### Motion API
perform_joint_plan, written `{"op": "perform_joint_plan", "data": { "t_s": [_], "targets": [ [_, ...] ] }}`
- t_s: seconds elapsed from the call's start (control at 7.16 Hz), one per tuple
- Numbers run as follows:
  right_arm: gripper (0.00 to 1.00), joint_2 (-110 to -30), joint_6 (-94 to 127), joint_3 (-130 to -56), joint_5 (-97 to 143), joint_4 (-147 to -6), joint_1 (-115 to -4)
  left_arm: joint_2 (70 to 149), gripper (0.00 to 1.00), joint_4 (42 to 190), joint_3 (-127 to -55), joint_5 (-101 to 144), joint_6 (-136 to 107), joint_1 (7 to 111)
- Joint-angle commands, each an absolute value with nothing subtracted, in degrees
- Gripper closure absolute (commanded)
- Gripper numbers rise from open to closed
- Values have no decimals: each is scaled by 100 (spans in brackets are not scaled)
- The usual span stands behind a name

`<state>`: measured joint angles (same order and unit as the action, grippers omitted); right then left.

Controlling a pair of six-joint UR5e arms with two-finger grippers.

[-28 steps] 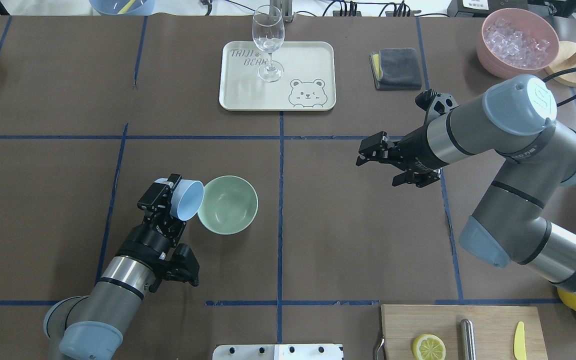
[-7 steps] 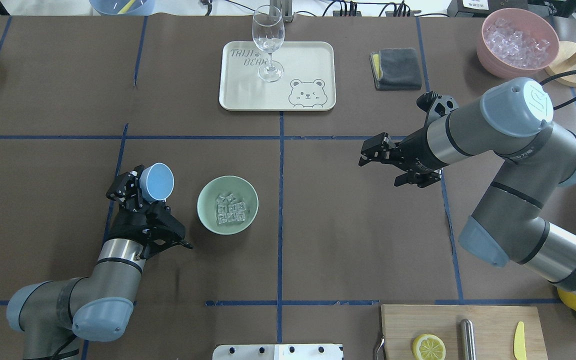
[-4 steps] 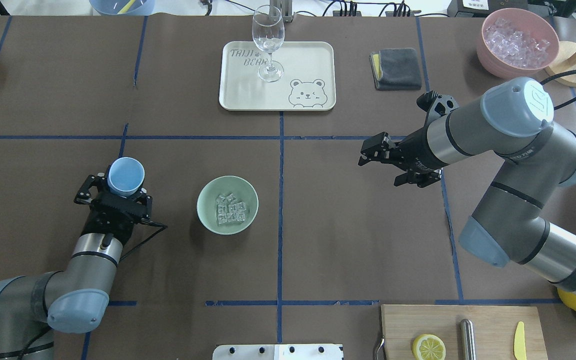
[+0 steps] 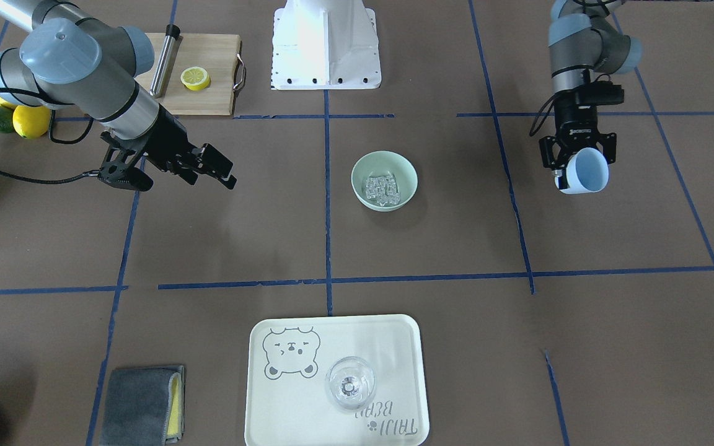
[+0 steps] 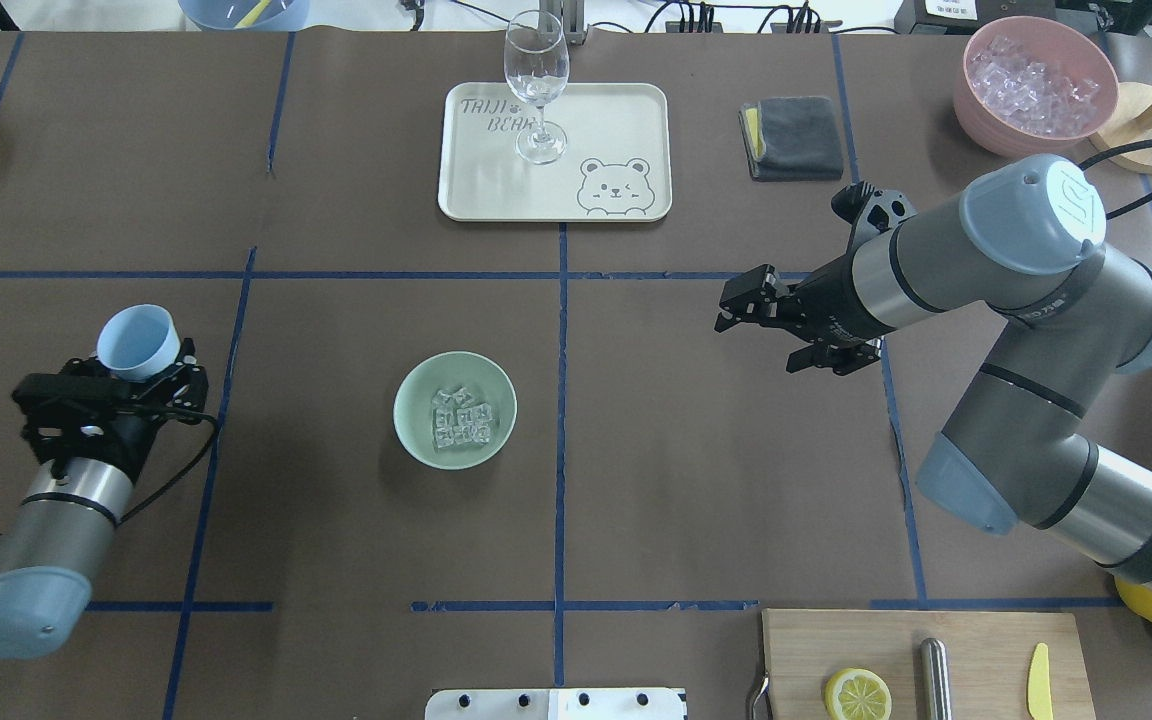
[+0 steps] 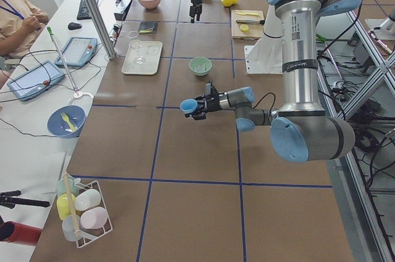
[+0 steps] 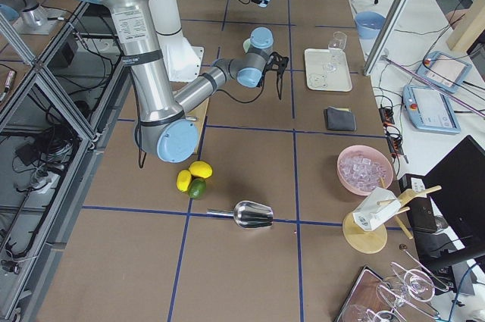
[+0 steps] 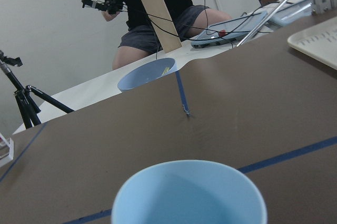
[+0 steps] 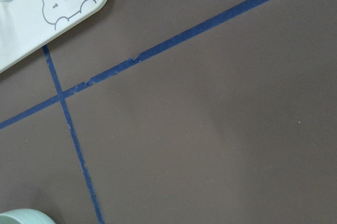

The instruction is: Pour ice into bowl

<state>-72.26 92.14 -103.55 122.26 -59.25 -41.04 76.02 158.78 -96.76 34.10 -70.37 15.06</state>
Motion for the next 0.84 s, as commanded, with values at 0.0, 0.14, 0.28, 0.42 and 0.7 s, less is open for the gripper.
{"op": "perform_joint_plan", "data": {
  "t_s": [0.0, 0.14, 0.28, 0.42, 0.7],
  "targets": [
    [0, -7190, 9220, -10362, 12217, -5933, -4104, 7252, 100, 16602, -9081, 3340, -7093, 1520],
    [0, -7181, 9220, -10362, 12165, -5933, -4087, 7251, 100, 16603, -8844, 3305, -7084, 1521],
    [0, -7172, 9237, -10371, 12155, -5933, -4087, 7268, 100, 16603, -8746, 3305, -7084, 1521],
    [0, -7163, 9255, -10380, 12155, -5933, -4087, 7347, 100, 16585, -8745, 3331, -7023, 1555],
    [0, -7163, 9272, -10397, 12147, -5933, -4078, 7688, 100, 16585, -8702, 3366, -7022, 1853]
  ]
}}
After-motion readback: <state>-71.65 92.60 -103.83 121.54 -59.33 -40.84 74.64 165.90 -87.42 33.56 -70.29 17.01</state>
